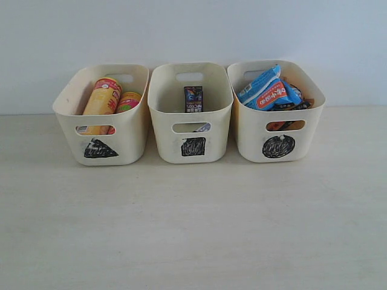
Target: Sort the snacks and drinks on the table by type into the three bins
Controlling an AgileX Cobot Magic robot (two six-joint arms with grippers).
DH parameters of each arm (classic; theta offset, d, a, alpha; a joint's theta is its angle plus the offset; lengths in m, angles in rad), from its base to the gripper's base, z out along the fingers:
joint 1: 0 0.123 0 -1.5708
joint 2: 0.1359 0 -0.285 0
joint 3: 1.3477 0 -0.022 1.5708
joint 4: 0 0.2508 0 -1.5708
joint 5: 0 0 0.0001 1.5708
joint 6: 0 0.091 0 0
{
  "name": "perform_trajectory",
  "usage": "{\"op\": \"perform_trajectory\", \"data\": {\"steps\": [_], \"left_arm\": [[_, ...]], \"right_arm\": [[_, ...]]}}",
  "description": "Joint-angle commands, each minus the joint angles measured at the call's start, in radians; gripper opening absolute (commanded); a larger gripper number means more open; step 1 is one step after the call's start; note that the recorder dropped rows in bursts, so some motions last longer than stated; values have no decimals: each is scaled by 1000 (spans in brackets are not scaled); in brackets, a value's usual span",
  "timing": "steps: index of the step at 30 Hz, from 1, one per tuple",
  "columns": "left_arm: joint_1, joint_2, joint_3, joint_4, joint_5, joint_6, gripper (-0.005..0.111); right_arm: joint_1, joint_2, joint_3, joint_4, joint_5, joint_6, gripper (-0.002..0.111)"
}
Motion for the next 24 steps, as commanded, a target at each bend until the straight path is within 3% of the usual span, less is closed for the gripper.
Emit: {"op": "perform_trajectory", "data": {"steps": [1, 24], "left_arm": [[2, -3, 3, -8, -15, -1, 4], [2, -3, 3, -8, -15, -1, 4]], "right_arm": [[-3, -5, 0, 3, -5, 11, 2], [-3, -5, 0, 3, -5, 26, 2]]}}
